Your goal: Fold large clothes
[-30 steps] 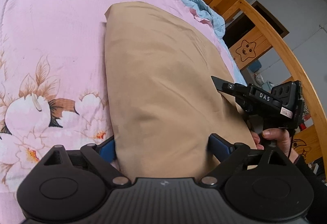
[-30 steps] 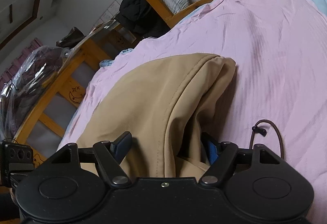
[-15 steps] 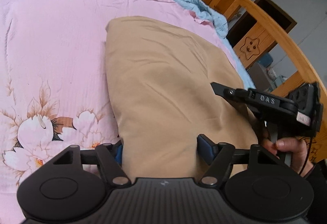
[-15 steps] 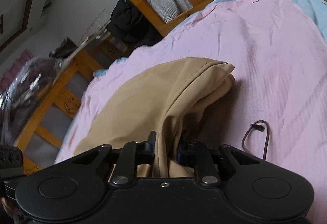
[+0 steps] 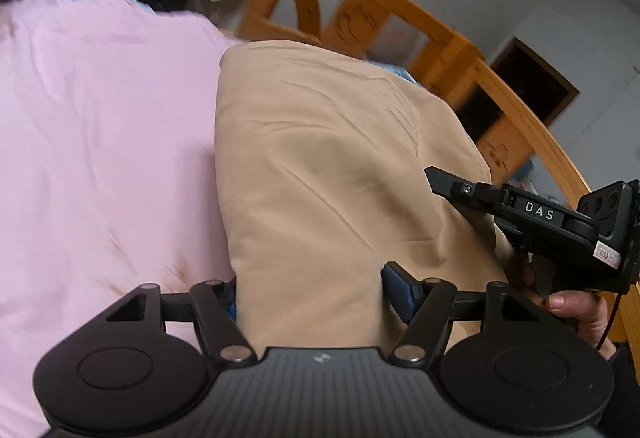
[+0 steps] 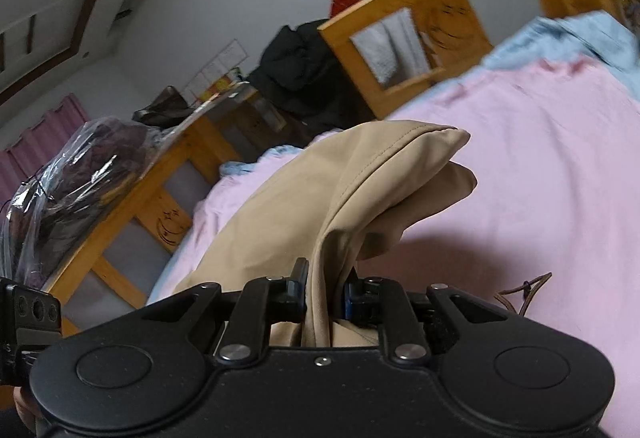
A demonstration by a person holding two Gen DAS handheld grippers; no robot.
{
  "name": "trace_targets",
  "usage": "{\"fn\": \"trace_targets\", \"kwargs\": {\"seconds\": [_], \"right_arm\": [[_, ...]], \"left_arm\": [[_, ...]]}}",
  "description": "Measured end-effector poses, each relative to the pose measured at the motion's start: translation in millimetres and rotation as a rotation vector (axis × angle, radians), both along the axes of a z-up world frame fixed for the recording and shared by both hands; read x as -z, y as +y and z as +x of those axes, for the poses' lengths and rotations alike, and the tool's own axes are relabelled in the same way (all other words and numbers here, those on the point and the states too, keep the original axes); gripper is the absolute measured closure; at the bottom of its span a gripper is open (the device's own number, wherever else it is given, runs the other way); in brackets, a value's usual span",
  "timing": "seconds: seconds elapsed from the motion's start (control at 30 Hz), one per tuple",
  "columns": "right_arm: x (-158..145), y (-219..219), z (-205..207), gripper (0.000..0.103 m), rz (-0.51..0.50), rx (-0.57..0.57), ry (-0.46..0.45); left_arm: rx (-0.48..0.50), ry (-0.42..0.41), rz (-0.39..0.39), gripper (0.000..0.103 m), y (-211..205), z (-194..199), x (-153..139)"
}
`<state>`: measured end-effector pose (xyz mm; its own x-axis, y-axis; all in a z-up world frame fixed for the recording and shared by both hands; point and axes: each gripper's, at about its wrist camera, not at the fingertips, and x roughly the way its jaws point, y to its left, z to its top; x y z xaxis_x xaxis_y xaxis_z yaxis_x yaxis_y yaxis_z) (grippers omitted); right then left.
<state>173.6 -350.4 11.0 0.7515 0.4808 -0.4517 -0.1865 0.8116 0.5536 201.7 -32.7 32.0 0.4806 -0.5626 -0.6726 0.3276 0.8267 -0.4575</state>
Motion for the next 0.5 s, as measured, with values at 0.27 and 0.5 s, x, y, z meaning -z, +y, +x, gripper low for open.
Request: {"fn": "trace_targets", "kwargs": {"seconds": [0.27, 0.5], "right_arm": [[-6.1, 65.4, 104.0, 0.086, -0.053, -0.100, 0.006], [36.2, 103.2, 177.3, 0.085, -0.166, -0.140, 0.095]], "left_arm": [[-0.145, 0.001, 0.013, 0.033, 43.3, 66.3, 7.1], [-0.217, 0.098, 0.038, 0.033, 55.9, 110.0, 67.1]]}}
